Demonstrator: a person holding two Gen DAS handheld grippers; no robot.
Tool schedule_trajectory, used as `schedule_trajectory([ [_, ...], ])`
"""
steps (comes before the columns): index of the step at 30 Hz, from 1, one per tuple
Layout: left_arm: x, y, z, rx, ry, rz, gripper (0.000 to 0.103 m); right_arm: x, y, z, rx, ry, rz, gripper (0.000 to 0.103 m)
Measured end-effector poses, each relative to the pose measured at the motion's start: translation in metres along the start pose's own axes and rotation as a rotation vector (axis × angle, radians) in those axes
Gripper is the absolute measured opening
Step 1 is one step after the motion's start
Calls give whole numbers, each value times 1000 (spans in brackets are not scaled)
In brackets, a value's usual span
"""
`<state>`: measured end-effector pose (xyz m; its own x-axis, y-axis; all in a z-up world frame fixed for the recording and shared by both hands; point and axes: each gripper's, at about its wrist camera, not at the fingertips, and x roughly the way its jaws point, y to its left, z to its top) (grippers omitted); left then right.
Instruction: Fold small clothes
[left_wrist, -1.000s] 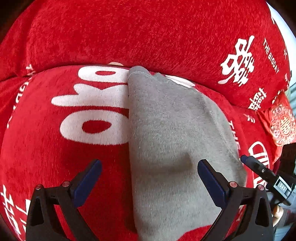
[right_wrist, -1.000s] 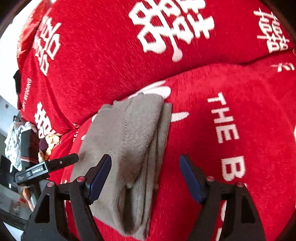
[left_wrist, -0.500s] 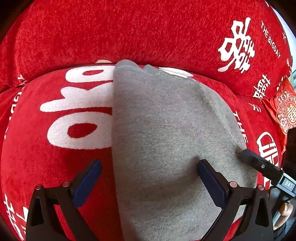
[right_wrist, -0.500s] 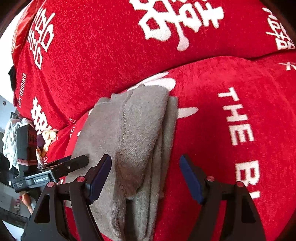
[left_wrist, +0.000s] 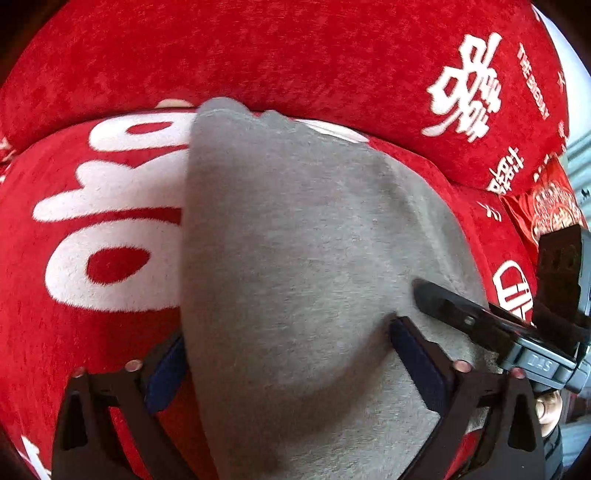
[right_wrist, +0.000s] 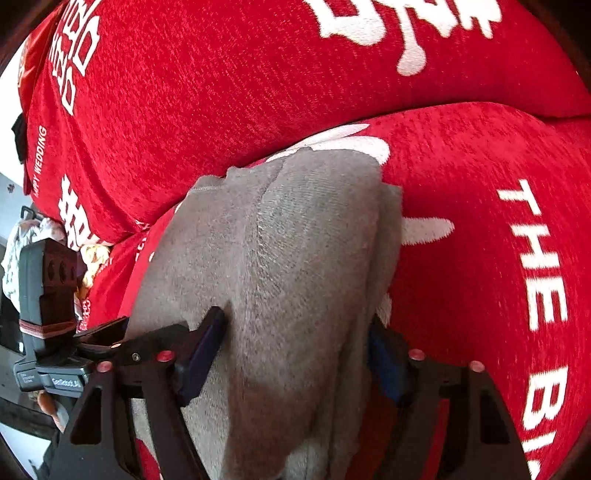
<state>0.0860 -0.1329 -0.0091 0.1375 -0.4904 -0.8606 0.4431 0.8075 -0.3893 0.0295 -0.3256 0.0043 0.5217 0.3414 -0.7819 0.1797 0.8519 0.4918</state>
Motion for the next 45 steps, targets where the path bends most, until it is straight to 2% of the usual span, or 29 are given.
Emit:
schedule_trajectory([
  [1, 0, -3, 0, 10, -2, 12, 94, 1, 0, 0, 0, 4, 10, 57],
  [3, -2, -6, 0, 26, -12, 19, 84, 0, 1, 0, 0, 0, 17, 46],
  [4, -5, -7, 0, 30, -23, 23, 81, -1, 2, -1, -4, -4, 12, 45],
  [6, -10, -9, 0, 37, -39, 35, 68, -4, 8, -2, -30, -18, -15, 40],
  [9, -17, -16, 0, 61, -55, 69, 53, -9, 23, -3, -96, -35, -80, 37],
  [12, -21, -25, 2, 82, -56, 111, 47, -14, 36, -3, -145, -50, -129, 35],
  [18, -31, -34, -3, 99, -70, 144, 42, -29, 49, -4, -163, -73, -131, 34],
  [38, -64, -54, -37, 115, -95, 171, 42, -59, 75, -23, -195, -91, -146, 34],
  [45, -74, -60, -55, 125, -104, 188, 42, -71, 81, -41, -201, -94, -145, 34],
])
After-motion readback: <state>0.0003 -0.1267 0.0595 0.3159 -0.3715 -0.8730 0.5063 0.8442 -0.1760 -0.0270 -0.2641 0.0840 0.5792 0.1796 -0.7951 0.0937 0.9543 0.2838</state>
